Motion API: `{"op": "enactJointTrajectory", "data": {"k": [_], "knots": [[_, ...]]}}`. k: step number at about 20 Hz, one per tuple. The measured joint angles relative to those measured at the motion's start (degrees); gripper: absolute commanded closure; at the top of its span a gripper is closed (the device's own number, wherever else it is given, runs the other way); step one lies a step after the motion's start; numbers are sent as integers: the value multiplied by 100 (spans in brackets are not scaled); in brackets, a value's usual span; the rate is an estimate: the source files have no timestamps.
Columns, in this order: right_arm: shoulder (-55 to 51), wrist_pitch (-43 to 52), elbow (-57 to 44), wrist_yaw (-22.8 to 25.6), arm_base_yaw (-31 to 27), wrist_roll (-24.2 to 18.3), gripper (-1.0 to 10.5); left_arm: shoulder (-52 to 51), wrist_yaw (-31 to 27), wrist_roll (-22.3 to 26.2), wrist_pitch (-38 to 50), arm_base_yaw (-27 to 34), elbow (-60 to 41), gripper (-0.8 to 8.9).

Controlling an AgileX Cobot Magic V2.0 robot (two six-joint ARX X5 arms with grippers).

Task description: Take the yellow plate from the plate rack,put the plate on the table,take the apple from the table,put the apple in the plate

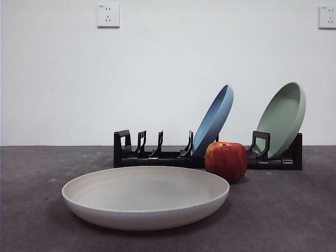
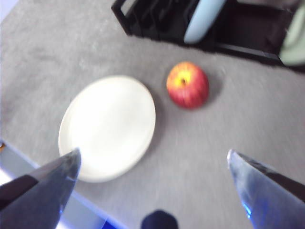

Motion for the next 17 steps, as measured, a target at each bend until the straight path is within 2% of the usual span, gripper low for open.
{"op": "enactJointTrajectory", "data": {"k": [3,6,8,14,17], "knots": [[848,756,0,260,575,181,285,-413,50,0,-98,0,96,532],[1902,1674,2,1130,1211,249,244,-597,50,0,-302,0,96,532],[2605,2264,4,1504,1449,256,244,-638,50,-2,-494,0,94,532],[4089,3348,4,1965,1563,319,210,-625,52,-52,-761,0,94,532],[4546,3692,4,1965,1589,323,212,-625,48,-146,-763,0,94,533]]}}
